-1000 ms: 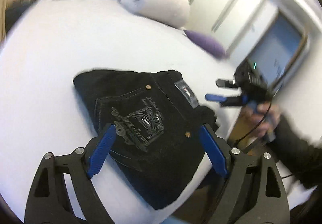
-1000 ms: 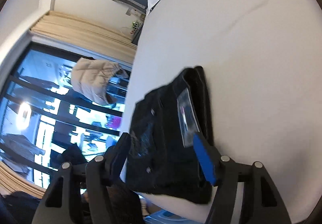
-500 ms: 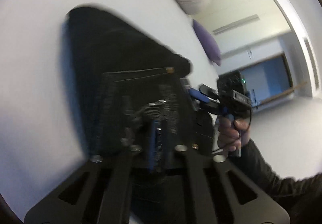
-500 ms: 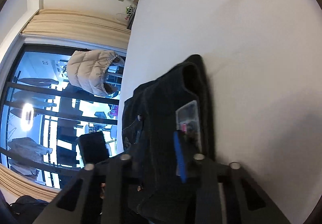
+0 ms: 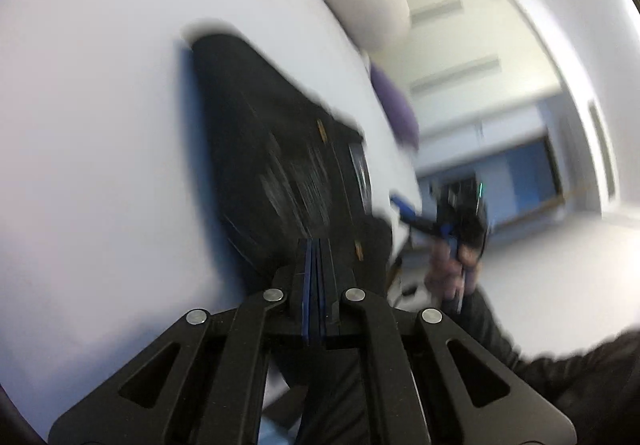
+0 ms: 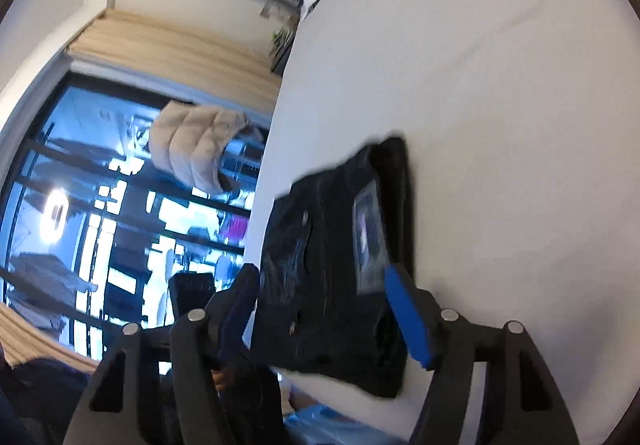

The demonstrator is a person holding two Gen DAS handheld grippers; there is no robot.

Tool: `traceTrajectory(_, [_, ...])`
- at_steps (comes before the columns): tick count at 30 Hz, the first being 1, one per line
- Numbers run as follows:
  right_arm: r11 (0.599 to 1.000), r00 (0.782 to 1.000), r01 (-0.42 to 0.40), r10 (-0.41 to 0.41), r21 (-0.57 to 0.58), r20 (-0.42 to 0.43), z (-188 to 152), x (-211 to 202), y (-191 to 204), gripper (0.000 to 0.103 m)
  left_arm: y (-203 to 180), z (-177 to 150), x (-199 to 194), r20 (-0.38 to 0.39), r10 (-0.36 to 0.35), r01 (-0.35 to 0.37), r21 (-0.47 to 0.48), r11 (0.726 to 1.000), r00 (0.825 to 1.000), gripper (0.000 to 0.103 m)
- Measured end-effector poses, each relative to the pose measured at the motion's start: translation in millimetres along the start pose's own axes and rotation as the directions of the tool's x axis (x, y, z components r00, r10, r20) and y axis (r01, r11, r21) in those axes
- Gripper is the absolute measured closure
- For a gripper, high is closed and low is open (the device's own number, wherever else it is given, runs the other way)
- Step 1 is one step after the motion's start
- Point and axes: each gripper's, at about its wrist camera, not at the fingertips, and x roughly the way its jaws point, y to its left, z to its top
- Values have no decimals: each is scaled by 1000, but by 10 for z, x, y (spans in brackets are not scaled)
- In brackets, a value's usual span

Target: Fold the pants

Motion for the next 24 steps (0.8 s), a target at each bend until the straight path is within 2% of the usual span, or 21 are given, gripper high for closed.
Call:
traceTrajectory(1, [1000,1000,11,-11,8,3,73,13,-31,34,68,42,-38,21,-4,4,-28,1000,1000,94])
traceTrajectory(3, [999,1000,10,-10,35,-11,215,118,-128,33,202,149,-66,49,-14,18,-83,996,999,70])
traceTrajectory(4, [999,999,12,-10,50,-33,256,194,-179,32,271,197,1,34,-6,10,-107,994,999,38])
traceTrajectory(5, [997,997,22,-17,69,-72,296,311,-255,30,290,213,55,25,-16,18,-114,993,1000,33])
traceTrajectory(7, [992,987,88,-75,87,-144,320,545,-348,30,250,267,171,1,-10,10,-97,995,1000,33])
traceTrajectory(10, [995,986,62,-49,77,-161,355,683,-322,29,172,313,317,-41,-22,18,-83,996,999,26])
traceTrajectory(12, [996,980,58,-44,67,-195,360,797,-274,29,115,351,459,-89,16,-22,-70,997,996,26])
traceTrajectory(14, [996,967,88,-80,18,-242,326,963,-189,29,92,357,528,-117,25,-32,-60,998,993,27])
traceTrajectory(16, [996,963,93,-88,8,-256,327,1043,-136,33,73,357,653,-143,40,-48,-59,997,989,33])
traceTrajectory(18, [994,960,104,-95,23,-262,328,1093,-120,51,49,386,721,-164,66,-76,-55,996,984,47])
traceTrajectory(20, [989,955,150,-143,7,-260,273,1073,-131,63,49,397,771,-176,94,-103,-45,994,980,72])
traceTrajectory(24, [985,959,171,-170,-16,-228,224,982,6,81,-22,375,710,-167,79,-82,-15,997,983,81])
